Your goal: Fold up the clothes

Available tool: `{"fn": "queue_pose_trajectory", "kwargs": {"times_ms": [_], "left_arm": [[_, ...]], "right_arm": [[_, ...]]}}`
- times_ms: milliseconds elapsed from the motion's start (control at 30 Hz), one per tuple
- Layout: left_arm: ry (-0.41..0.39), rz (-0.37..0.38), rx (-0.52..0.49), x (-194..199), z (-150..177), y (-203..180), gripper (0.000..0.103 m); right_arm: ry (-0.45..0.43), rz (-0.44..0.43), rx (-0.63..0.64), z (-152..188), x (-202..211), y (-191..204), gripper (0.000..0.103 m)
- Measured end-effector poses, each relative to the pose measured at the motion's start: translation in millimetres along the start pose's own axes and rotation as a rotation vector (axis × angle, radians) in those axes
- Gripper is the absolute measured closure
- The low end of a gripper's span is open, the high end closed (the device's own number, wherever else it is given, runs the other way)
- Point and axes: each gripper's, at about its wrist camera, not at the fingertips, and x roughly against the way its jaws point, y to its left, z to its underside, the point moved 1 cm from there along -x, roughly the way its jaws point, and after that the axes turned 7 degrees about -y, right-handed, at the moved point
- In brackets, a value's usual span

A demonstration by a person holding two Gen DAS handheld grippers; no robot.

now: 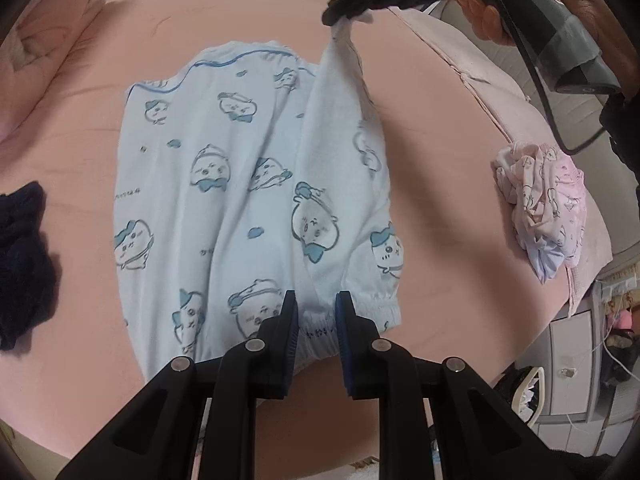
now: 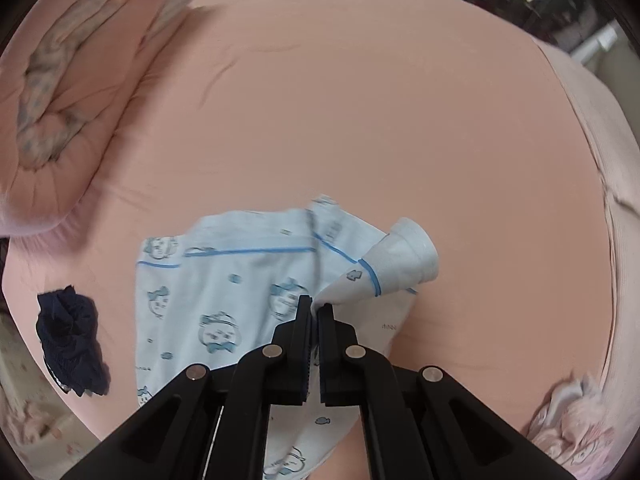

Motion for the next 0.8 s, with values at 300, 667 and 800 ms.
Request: {"fn": "queue_pose_trajectory", "kwargs": {"times_ms": [300,667,800], "left_arm": [[-0.031,-0.042,0.051,25.8,13.6,18.1,0.087],[0.036,0.096,0.147,6.2,14.0,21.8,0.081],[0.053,0.112,0.175,-7.6,8.1,17.9,0.077]], "right_arm": [[-0.015,-0.051,0.152,-11.0,-6.5,70.8,0.103],[-0.046,-0.068,0.267,-4.9,14.5,96.7,0.103],[-0.058,-0.074,0.253,-2.6,22.0,82.1,0.103]]}}
